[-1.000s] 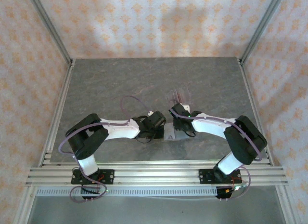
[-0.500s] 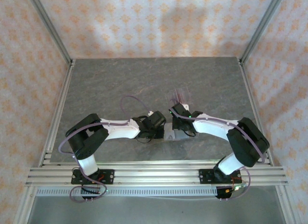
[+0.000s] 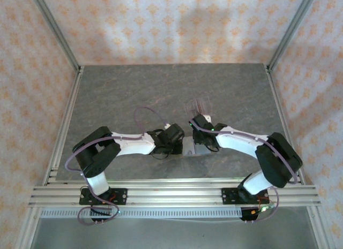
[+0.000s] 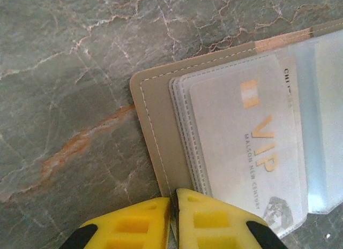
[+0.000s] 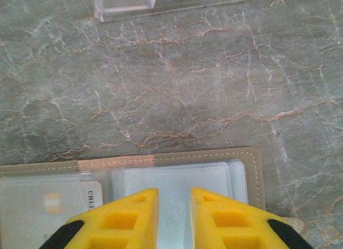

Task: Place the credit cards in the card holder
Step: Flip over the card slot in the card holder.

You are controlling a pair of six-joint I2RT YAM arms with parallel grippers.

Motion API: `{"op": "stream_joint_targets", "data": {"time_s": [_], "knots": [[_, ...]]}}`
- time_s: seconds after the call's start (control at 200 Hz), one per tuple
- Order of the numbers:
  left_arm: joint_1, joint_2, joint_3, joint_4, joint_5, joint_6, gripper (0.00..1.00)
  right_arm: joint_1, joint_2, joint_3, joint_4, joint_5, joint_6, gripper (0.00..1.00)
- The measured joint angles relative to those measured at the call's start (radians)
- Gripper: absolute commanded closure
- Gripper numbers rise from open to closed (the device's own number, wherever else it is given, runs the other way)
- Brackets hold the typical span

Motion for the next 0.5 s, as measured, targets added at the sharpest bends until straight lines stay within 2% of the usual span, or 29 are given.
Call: {"op": "stream_joint_targets", "data": {"time_s": [0.18,0.5], "knots": [[0.0,-0.002,-0.002,0.001,0.0,0.0,0.88,0.0,0.062,0.007,0.0,0.01,0.001,0.72],[0.0,-0.002,-0.004,0.004,0.0,0.0,0.88,0.002,0.063,0.017,-0.011,0.054,0.007,0.65]]}}
